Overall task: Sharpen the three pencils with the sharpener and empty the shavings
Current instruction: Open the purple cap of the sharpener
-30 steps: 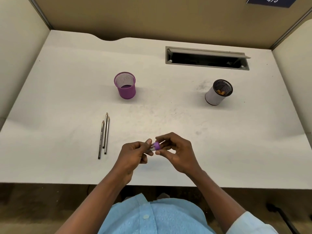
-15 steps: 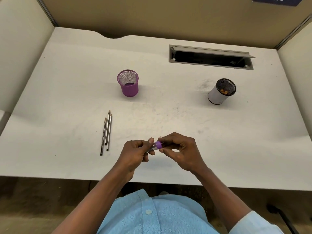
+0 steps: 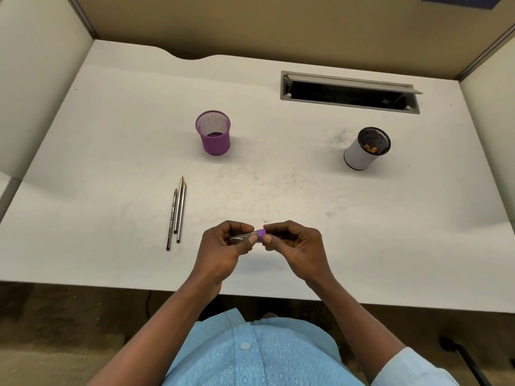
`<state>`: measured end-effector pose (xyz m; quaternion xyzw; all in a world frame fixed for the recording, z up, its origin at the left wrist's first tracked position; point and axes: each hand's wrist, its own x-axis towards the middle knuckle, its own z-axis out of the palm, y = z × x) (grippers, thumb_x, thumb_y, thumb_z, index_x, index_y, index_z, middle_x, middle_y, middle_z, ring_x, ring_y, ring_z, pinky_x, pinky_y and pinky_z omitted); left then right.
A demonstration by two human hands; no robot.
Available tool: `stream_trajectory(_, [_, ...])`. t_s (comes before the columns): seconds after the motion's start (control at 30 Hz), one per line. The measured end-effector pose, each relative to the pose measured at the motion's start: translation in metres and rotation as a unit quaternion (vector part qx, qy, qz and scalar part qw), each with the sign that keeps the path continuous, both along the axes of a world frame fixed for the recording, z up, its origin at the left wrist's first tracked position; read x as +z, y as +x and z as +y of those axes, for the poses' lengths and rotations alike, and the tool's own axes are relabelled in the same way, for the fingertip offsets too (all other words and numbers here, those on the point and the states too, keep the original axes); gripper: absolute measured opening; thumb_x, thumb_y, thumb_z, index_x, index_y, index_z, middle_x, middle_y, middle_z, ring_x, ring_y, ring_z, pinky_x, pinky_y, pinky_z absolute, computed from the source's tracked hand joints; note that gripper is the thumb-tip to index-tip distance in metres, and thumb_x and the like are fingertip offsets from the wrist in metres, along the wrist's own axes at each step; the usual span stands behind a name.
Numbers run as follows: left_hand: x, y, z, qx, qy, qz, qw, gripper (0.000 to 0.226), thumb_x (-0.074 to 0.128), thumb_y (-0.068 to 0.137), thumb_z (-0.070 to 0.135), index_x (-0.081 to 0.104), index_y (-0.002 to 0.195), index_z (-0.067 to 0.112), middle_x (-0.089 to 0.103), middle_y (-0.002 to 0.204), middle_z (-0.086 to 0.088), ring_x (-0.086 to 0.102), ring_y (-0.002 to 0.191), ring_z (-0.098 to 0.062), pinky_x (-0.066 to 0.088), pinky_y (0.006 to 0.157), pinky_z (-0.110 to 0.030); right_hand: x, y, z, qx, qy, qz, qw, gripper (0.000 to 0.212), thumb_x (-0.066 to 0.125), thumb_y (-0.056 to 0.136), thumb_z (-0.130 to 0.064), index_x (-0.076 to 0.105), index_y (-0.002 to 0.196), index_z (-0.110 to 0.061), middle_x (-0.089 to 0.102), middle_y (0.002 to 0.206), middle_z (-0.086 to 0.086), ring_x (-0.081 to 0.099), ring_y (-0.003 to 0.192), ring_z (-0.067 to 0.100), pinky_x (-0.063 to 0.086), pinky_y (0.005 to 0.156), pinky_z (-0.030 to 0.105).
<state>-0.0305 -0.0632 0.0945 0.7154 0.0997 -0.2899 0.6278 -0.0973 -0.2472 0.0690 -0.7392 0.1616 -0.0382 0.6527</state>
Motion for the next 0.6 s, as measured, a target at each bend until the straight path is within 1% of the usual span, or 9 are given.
stream_trajectory(0.13, [-0.002, -0.005, 0.002, -0.006, 0.013, -0.005, 1.000, 0.021, 0.090, 0.087, 0.015, 0.080, 0.105, 0.016, 0.084, 0.093, -0.001, 0.079, 0.093, -0.025, 0.064, 0.091, -0.041, 0.000, -0.001, 0.002, 0.006, -0.015, -0.007, 1.000, 0.023, 0.084, 0.091, -0.008, 0.081, 0.114, -0.006, 0.084, 0.096, 0.005, 0.082, 0.082, 0.025, 0.068, 0.083, 0.047])
stream_trajectory(0.23, [-0.002, -0.008, 0.003, -0.010, 0.011, 0.006, 1.000, 0.022, 0.090, 0.086, 0.022, 0.081, 0.104, 0.015, 0.084, 0.092, -0.002, 0.080, 0.089, -0.024, 0.065, 0.089, -0.039, 0.000, -0.003, 0.003, 0.015, -0.023, -0.013, 1.000, 0.023, 0.084, 0.091, -0.007, 0.082, 0.114, -0.010, 0.084, 0.101, 0.002, 0.082, 0.087, 0.024, 0.067, 0.085, 0.045])
stream_trajectory(0.33, [0.001, -0.012, 0.003, -0.009, -0.006, 0.028, 1.000, 0.018, 0.084, 0.093, 0.024, 0.080, 0.106, 0.012, 0.084, 0.094, -0.006, 0.081, 0.088, -0.027, 0.067, 0.086, -0.038, 0.002, -0.003, 0.004, 0.029, -0.041, -0.024, 0.998, 0.026, 0.083, 0.090, -0.003, 0.082, 0.113, -0.012, 0.083, 0.105, -0.002, 0.081, 0.094, 0.022, 0.067, 0.085, 0.038])
stream_trajectory(0.43, [0.003, -0.013, 0.003, -0.037, -0.010, 0.042, 0.998, 0.015, 0.074, 0.101, 0.024, 0.079, 0.110, 0.013, 0.085, 0.097, -0.007, 0.081, 0.092, -0.029, 0.066, 0.086, -0.037, 0.001, -0.001, 0.004, 0.042, -0.051, -0.032, 0.997, 0.029, 0.080, 0.090, 0.001, 0.082, 0.116, -0.013, 0.083, 0.110, -0.002, 0.080, 0.099, 0.020, 0.065, 0.082, 0.032])
stream_trajectory(0.5, [0.003, -0.013, 0.004, -0.054, -0.010, 0.042, 0.998, 0.014, 0.072, 0.103, 0.021, 0.078, 0.112, 0.013, 0.085, 0.097, -0.007, 0.081, 0.092, -0.029, 0.066, 0.087, -0.039, 0.000, 0.000, 0.003, 0.040, -0.058, -0.028, 0.997, 0.033, 0.077, 0.090, 0.003, 0.081, 0.117, -0.015, 0.082, 0.111, -0.004, 0.079, 0.100, 0.021, 0.065, 0.082, 0.033])
stream_trajectory(0.6, [0.002, -0.014, 0.004, -0.061, 0.001, 0.022, 0.998, 0.011, 0.077, 0.100, 0.016, 0.078, 0.110, 0.014, 0.085, 0.096, -0.005, 0.082, 0.089, -0.026, 0.066, 0.088, -0.040, 0.000, -0.001, 0.000, 0.031, -0.048, -0.028, 0.998, 0.035, 0.077, 0.088, 0.007, 0.081, 0.116, -0.014, 0.083, 0.112, -0.004, 0.080, 0.102, 0.021, 0.066, 0.082, 0.037])
